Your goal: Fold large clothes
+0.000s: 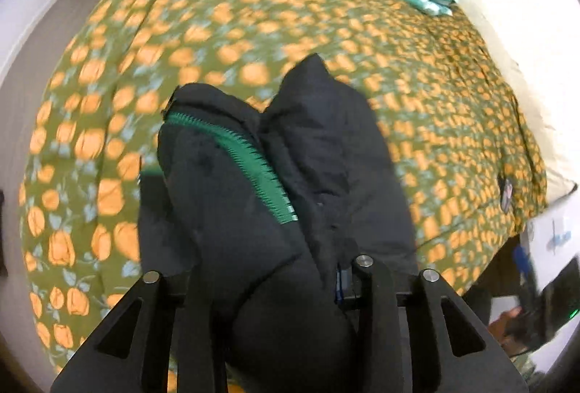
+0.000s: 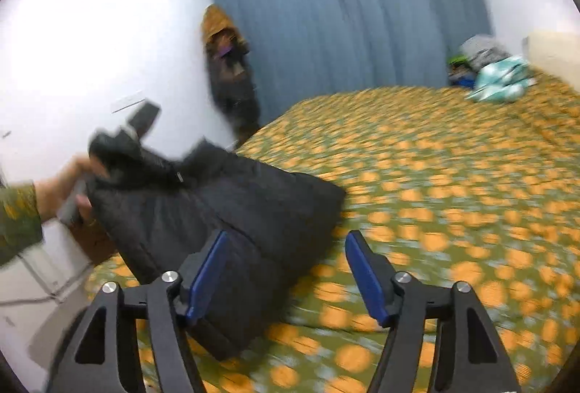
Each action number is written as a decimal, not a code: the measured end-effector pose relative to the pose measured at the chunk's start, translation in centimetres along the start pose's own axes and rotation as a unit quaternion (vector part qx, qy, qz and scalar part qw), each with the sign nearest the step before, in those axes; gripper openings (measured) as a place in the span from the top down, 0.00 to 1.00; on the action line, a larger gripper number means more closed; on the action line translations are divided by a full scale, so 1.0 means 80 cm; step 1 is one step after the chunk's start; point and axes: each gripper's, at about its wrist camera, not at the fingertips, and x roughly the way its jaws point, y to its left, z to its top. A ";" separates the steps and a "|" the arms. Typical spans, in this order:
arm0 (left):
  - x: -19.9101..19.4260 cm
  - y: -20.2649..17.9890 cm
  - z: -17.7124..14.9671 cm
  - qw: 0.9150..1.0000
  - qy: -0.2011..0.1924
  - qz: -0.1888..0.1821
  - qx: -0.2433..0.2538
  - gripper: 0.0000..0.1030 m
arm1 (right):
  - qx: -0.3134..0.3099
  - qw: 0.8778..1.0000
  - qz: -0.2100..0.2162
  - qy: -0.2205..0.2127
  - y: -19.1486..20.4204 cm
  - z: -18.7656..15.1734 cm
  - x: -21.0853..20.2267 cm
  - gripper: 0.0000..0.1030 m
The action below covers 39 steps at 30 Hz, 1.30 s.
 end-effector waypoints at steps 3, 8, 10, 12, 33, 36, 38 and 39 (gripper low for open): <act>0.007 0.015 -0.013 1.000 -0.011 -0.013 0.014 0.60 | 0.008 0.998 0.045 0.030 0.033 0.025 0.056 0.38; 0.009 0.050 -0.027 0.999 -0.016 -0.031 0.016 0.52 | -0.044 0.989 0.114 0.078 0.121 0.009 0.145 0.38; 0.009 0.062 -0.030 0.999 -0.018 -0.037 0.010 0.50 | -0.068 0.985 0.111 0.112 0.143 -0.019 0.176 0.38; 0.017 0.074 -0.036 0.999 -0.013 -0.033 0.008 0.47 | -0.081 0.981 0.098 0.145 0.151 -0.054 0.205 0.39; 0.031 0.104 -0.053 0.998 -0.019 -0.053 -0.035 0.36 | -0.127 0.975 0.038 0.179 0.173 -0.096 0.228 0.38; 0.004 0.102 -0.050 0.998 -0.022 -0.062 -0.025 0.37 | -0.105 0.983 0.057 0.139 0.185 -0.074 0.187 0.38; -0.010 0.101 -0.051 0.997 -0.026 -0.064 -0.017 0.36 | -0.103 0.985 0.081 0.109 0.202 -0.065 0.166 0.38; -0.015 0.100 -0.051 0.998 -0.029 -0.058 -0.013 0.36 | -0.111 0.984 0.103 0.097 0.218 -0.062 0.155 0.38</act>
